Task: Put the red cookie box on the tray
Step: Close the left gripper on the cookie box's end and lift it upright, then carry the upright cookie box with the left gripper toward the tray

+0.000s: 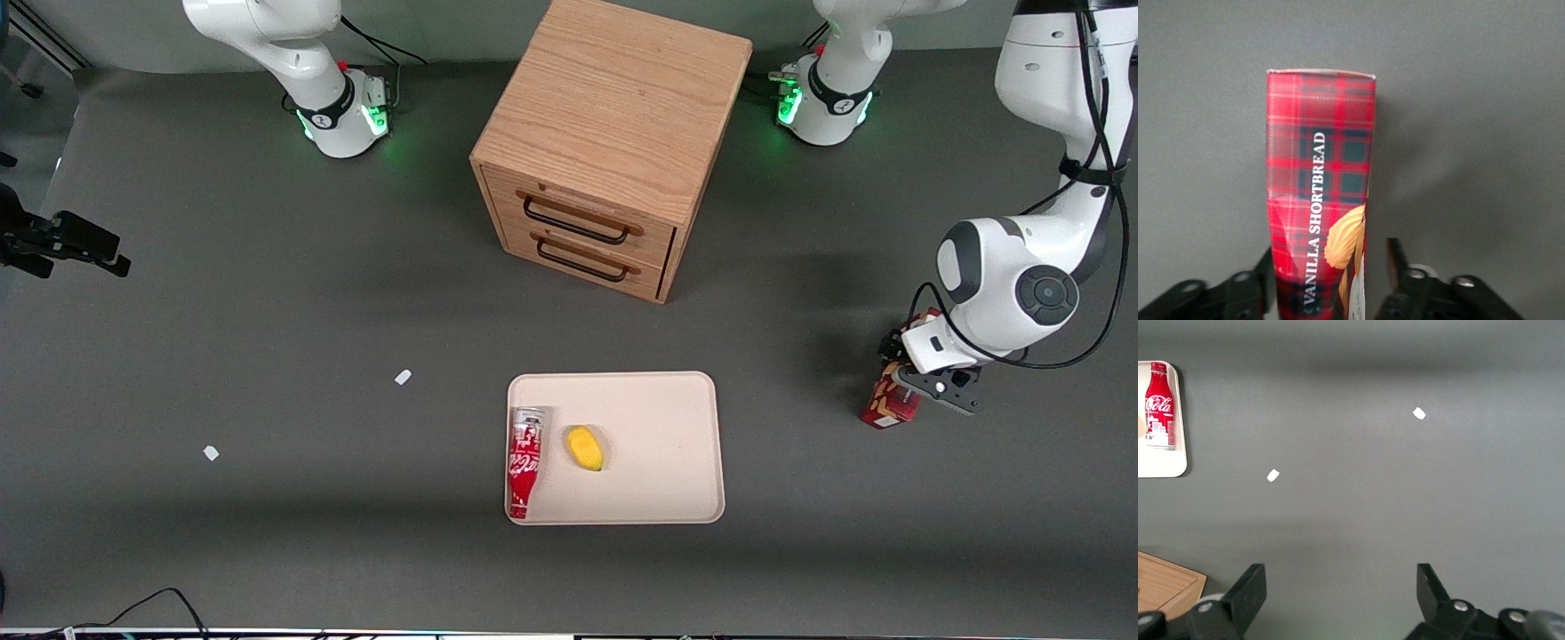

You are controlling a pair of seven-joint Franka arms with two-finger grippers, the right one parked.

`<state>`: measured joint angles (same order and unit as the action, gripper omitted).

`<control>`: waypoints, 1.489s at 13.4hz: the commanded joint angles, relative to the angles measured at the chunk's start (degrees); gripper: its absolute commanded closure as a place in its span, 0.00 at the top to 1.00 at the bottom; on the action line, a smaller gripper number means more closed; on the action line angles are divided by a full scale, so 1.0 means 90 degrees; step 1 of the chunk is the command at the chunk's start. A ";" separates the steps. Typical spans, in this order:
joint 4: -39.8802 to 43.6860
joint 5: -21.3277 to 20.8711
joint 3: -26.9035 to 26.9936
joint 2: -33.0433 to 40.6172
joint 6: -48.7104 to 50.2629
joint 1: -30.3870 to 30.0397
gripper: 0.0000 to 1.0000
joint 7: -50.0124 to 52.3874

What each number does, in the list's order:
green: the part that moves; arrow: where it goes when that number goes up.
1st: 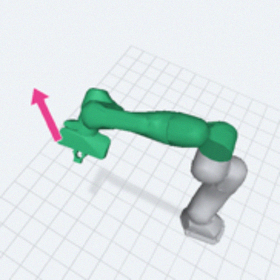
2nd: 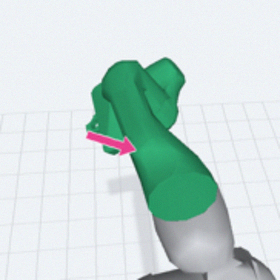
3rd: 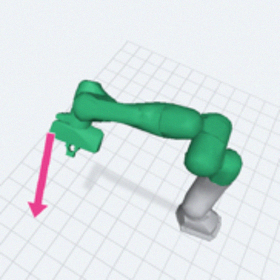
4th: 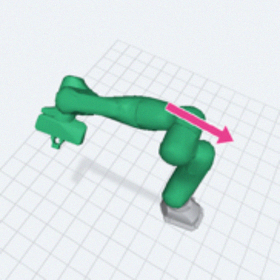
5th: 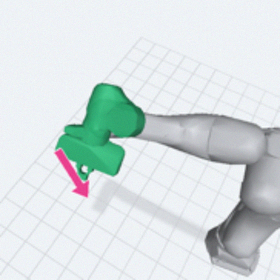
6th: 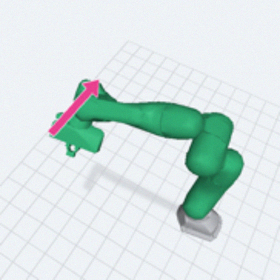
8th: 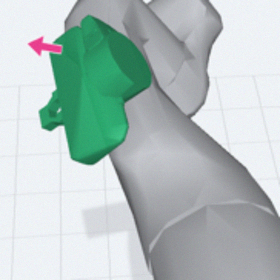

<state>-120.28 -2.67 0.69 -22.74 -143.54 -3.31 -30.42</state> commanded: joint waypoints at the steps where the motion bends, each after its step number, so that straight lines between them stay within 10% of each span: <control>1: -0.0054 0.0023 0.0060 0.0066 0.0041 0.0045 0.00 -0.0067; 12: 0.3294 0.0248 -0.0397 0.0242 0.3750 0.0416 0.00 0.1716; 20: 0.5208 0.0394 -0.1180 -0.1445 0.3558 0.1353 0.00 0.5281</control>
<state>-81.90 0.07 -9.91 -29.77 -112.22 7.17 11.48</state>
